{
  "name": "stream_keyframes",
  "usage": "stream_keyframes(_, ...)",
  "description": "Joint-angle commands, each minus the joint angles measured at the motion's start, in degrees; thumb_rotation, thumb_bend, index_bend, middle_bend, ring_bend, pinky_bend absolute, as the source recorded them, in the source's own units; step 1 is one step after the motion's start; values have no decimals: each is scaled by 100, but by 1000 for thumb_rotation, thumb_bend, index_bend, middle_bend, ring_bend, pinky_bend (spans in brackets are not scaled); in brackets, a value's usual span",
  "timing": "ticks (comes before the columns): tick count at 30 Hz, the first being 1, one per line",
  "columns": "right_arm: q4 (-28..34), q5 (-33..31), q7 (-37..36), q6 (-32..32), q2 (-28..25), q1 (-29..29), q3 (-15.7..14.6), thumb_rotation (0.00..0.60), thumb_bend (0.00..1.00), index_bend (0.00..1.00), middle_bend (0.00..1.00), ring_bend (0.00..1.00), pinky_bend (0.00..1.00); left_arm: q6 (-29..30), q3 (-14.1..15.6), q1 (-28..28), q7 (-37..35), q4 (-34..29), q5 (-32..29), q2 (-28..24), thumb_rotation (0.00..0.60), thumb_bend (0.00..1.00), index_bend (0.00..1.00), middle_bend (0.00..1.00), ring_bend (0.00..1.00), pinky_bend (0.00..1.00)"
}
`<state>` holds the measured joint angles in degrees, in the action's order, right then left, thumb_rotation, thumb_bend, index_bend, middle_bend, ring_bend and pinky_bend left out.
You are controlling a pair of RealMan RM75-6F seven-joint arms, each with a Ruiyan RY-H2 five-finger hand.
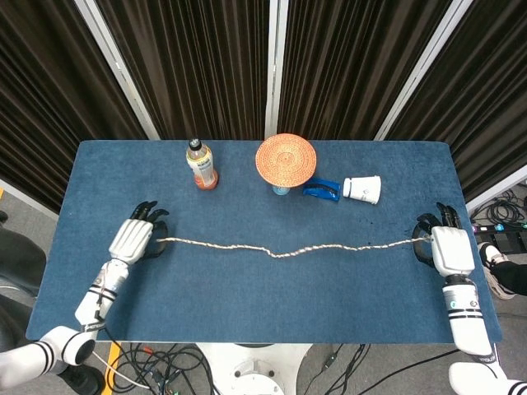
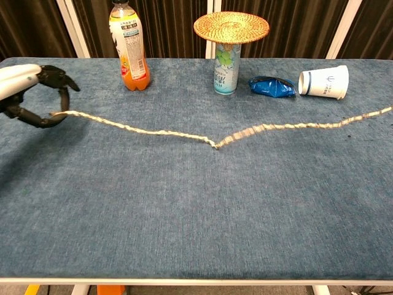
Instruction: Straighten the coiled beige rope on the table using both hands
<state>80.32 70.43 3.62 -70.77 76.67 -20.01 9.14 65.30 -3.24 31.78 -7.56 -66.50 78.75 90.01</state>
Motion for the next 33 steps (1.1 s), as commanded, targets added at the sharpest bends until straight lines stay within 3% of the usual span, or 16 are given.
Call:
stream_keyframes(1,-184,10,-5,37,128,8,-21,600,587,668,294,0,0,-15,67,-74,-68,244,72,16,600,398,617,206,34,0)
stream_keyframes(20,-1140,29,-11,345,887,15,-173,600,561,643,285,0,0,-190,153,-239,-503,1213,258,441,600,389,596,205,33,0)
stream_keyframes(23,-1286,17,4,420,1001,39,-221,600,441,519,268,0,0,-195,187,-250,-490,1355,320,512,600,365,545,202,34,0)
stream_keyframes(28,-1198,48,0,387,977,104,-231,600,204,160,197,0,0,-93,159,-302,-401,1334,353,506,600,205,339,190,33,0)
stream_keyframes(33,-595,202,6,-156,510,307,-112,600,192,94,176,0,0,257,4,-451,-334,870,302,134,600,125,274,186,33,0)
